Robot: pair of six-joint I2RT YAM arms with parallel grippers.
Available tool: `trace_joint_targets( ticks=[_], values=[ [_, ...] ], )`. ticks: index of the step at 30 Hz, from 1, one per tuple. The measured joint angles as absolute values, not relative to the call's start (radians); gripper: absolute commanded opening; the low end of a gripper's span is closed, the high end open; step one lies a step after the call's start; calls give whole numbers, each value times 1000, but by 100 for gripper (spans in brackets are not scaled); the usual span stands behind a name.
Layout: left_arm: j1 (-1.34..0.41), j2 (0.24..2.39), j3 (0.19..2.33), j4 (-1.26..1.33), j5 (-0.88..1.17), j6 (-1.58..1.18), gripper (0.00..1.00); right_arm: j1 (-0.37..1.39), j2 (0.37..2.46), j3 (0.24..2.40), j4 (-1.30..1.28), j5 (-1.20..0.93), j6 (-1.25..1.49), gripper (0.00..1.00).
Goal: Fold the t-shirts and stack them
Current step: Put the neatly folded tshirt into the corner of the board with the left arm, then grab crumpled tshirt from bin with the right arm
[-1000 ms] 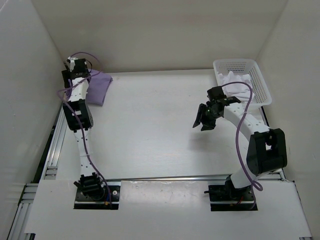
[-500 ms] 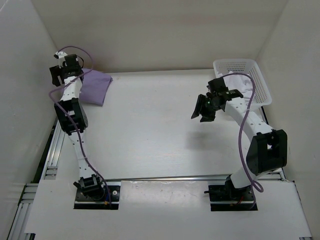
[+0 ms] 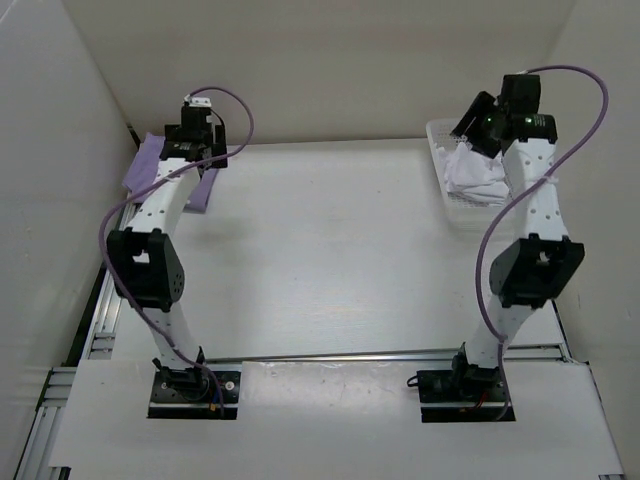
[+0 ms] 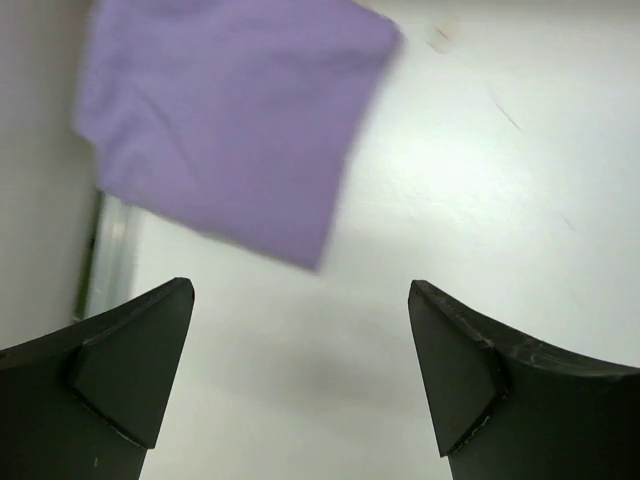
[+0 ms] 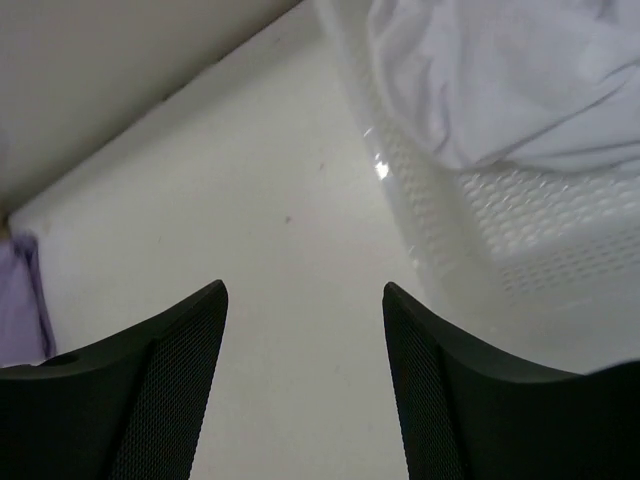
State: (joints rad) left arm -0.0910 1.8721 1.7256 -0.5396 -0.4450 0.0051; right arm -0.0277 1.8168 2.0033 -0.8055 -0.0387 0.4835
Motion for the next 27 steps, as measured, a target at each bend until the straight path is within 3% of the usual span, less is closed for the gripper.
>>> trace_joint_targets(
  ticks=[5,10,14,17,18,19,27],
  values=[
    [-54,1692,1660,-730,-159,3,100,-94,2145,2260,-774,54,545,68],
    [-54,1529,1493,-805,-66,2,100,-102,2358,2262,-711,120,636,68],
    [-62,1526,1418,-847,-66,2,100,-104,2440,2249,-675,183,687,63],
    [-62,1551,1412,-867,-83,2,100,-104,2448,2247,-653,210,701,34],
    [-62,1559,1412,-868,-88,2,100,-104,2448,2247,-640,216,700,9],
    [-61,1564,1412,-869,-94,2,100,-104,2447,2247,-625,224,696,0],
    [-61,1566,1413,-876,-102,2,100,-94,2291,2085,-599,306,610,0]
  ],
)
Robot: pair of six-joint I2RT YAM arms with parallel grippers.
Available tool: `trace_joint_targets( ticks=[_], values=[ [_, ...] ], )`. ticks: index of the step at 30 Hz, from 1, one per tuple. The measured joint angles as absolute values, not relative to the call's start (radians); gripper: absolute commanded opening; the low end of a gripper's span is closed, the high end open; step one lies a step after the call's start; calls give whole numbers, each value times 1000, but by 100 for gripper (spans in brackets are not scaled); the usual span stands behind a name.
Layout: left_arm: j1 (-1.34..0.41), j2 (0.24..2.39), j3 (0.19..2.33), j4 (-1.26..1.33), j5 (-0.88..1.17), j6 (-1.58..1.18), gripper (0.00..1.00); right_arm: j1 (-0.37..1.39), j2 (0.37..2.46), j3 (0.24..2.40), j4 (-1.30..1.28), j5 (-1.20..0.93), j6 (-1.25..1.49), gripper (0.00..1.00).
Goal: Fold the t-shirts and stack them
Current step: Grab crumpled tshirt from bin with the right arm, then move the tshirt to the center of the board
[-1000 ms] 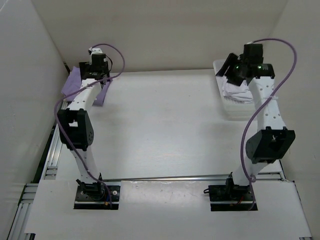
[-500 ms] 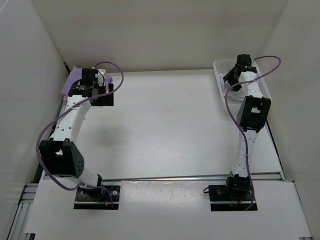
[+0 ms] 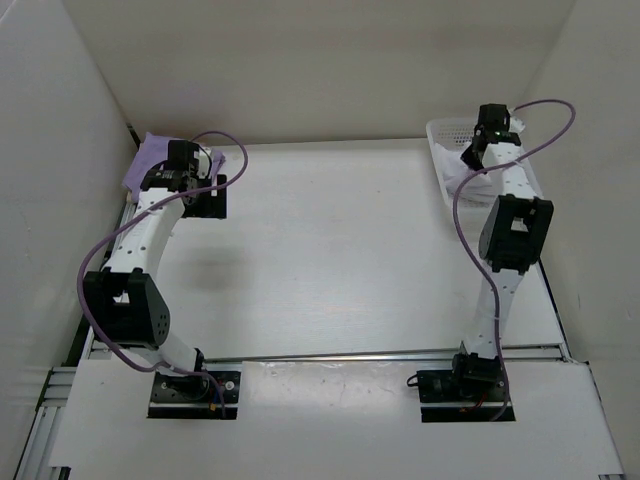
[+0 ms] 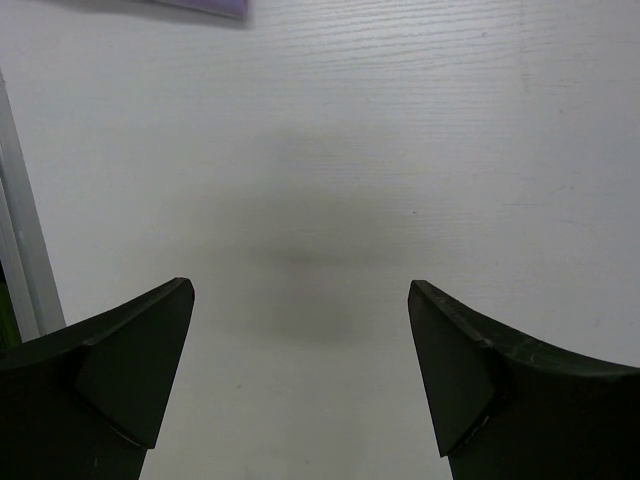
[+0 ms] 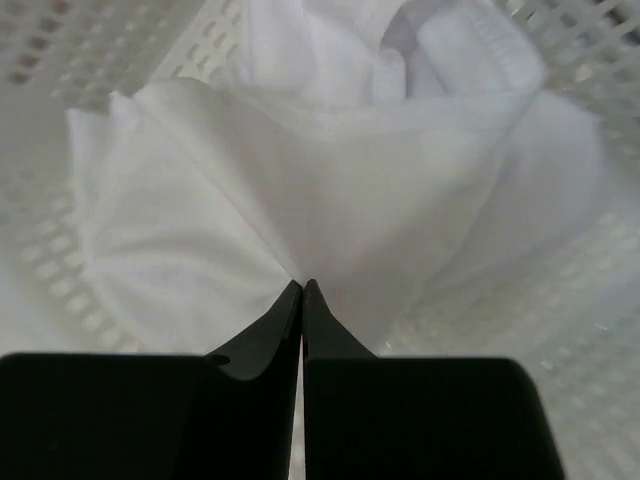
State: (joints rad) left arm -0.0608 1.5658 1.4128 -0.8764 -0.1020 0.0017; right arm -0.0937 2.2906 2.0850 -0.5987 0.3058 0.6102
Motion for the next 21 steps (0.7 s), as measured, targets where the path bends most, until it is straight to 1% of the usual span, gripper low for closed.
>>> trace_joint_targets(
  ticks=[4,8,12,14,16,21],
  values=[
    [-61,1530,1413,-882,-102,2,100,-59,2051,2047,-577,336,495,0],
    [-61,1459,1413,-887,-103,2,100,23,1705,2011,-470,343,415,0],
    [-61,1383,1410,-890,-103,2,100,144,1390,1951,-347,249,391,0],
    [-61,1348,1400,-891,-103,2,100,215,1295,1933,-286,173,394,0],
    [-61,1328,1393,-892,-103,2,100,286,1243,1932,-229,100,419,0],
    [-61,1320,1388,-896,-112,2,100,395,1271,1864,-133,-30,559,0]
  ],
)
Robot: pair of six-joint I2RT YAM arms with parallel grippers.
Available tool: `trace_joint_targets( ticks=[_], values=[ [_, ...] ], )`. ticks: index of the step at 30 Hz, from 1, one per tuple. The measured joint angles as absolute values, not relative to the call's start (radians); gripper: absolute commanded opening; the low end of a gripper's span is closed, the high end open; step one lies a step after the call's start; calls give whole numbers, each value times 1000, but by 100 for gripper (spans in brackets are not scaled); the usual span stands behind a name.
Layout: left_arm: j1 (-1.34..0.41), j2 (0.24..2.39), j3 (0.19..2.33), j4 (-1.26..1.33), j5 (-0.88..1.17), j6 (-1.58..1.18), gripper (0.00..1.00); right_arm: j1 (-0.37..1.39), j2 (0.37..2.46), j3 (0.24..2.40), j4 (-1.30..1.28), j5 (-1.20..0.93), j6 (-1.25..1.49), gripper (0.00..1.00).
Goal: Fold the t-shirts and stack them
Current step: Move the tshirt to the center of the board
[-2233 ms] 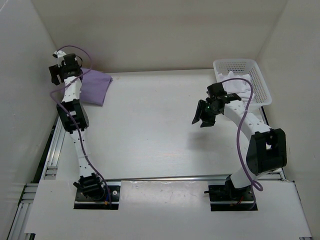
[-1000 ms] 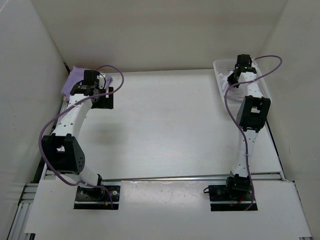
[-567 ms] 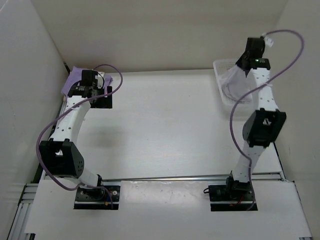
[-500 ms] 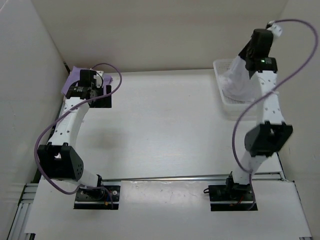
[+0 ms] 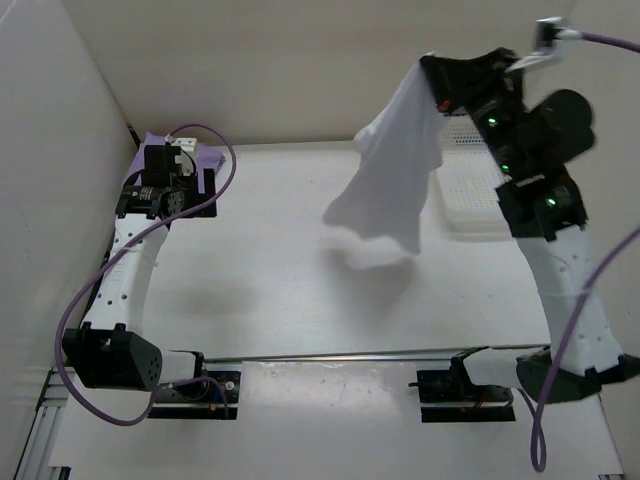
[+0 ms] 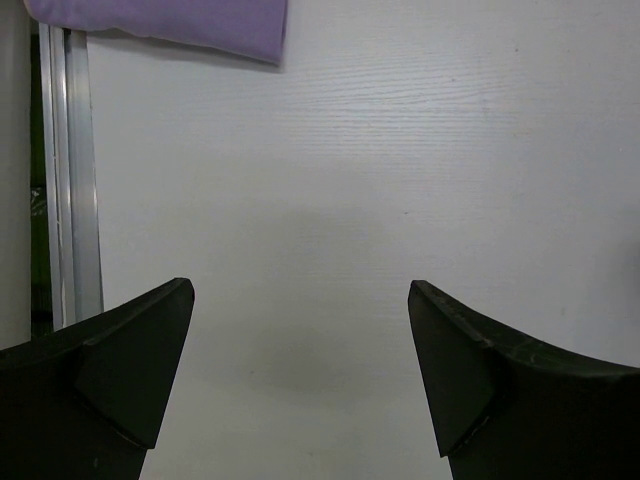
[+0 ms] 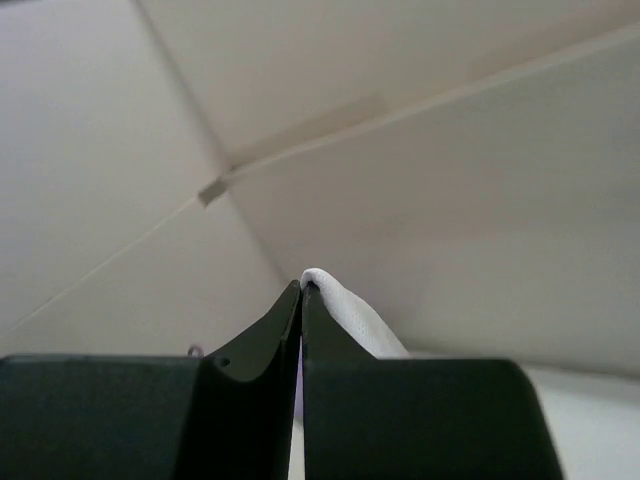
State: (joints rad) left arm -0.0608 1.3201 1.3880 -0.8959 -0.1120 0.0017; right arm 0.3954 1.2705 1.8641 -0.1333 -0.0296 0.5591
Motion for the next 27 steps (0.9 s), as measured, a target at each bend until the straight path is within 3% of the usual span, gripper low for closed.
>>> trace_joint_targets(
  ticks=[2,3,4,7,11,17,24,25,27],
  values=[
    [-61,1320,1388,-896,-120,2,100,414,1340,1824,-126,-65,628,2],
    [-61,1320,1388,-896,-123,2,100,418,1380,1805,-135,-76,661,31],
    [-61,1320,1388,-896,-126,2,100,419,1435,1793,-156,-86,696,45],
    [-61,1324,1388,-900,-129,2,100,404,1649,1838,-353,-102,728,58],
    [-68,1355,1365,-937,-109,1,100,388,1842,1792,-611,-96,708,63],
    [-165,1422,1089,-973,-15,1,100,414,1782,1385,-703,-105,685,64],
    [-270,1613,909,-969,-1,1,100,487,1916,1516,-667,-140,625,64],
    [-269,1640,908,-957,-5,1,97,496,1958,1557,-654,-149,624,64],
    [-267,1676,918,-960,-3,-4,76,510,2046,1619,-623,-165,624,64]
  ],
)
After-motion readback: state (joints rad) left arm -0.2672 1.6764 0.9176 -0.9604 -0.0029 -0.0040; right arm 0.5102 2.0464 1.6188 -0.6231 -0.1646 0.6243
